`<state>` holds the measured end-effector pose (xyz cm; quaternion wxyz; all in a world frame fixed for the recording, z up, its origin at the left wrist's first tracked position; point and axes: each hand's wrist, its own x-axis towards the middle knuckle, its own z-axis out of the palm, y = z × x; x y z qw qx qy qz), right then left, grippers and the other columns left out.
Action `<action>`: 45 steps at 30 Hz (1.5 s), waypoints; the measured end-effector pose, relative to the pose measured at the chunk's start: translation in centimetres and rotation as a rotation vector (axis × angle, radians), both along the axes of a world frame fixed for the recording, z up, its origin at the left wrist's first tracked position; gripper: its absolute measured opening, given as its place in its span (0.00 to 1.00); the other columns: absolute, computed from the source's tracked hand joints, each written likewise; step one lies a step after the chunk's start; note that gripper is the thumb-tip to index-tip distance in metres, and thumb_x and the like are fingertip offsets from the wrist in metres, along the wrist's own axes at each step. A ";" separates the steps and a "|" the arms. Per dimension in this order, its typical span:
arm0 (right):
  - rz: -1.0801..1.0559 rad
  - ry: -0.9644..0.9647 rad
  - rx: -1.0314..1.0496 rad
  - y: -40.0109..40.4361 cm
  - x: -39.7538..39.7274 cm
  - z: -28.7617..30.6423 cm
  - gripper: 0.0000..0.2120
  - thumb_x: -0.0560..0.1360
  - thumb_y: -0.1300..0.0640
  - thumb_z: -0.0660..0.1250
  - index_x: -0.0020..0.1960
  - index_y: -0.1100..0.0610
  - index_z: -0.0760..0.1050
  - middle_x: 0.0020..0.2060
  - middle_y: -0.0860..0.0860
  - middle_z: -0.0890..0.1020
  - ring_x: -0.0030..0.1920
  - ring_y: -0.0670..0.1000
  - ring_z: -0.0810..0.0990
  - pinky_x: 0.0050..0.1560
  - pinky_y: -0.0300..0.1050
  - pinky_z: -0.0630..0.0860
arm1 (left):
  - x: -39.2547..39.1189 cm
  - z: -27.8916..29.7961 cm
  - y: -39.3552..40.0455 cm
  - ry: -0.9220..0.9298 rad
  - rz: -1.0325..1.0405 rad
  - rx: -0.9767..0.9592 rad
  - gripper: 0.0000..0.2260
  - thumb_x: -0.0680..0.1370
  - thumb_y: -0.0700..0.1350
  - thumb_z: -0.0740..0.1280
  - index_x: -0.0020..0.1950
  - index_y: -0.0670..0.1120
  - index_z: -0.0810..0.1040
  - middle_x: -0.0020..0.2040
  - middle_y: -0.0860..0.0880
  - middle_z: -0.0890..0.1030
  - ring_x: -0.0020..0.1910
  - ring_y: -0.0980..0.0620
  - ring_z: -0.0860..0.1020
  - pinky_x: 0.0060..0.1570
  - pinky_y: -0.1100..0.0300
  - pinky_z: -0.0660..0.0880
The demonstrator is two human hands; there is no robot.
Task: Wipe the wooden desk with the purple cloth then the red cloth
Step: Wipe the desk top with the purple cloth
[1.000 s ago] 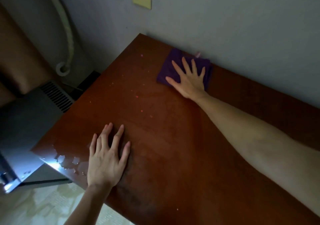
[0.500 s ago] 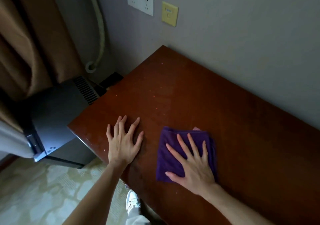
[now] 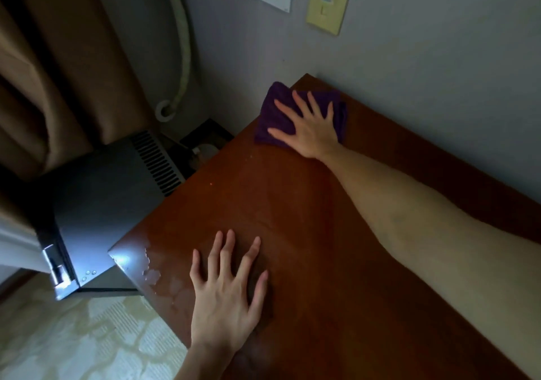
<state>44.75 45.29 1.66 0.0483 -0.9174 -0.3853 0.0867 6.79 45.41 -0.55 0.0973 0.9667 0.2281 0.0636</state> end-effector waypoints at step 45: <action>0.255 -0.042 0.015 9.1 -15.1 -0.9 0.34 0.81 0.25 0.46 0.82 0.37 0.62 0.84 0.50 0.61 0.85 0.56 0.50 0.78 0.78 0.40 | 0.0 0.2 0.1 -0.008 -0.019 0.029 0.25 0.83 0.61 0.56 0.75 0.50 0.73 0.76 0.40 0.71 0.78 0.42 0.67 0.75 0.31 0.59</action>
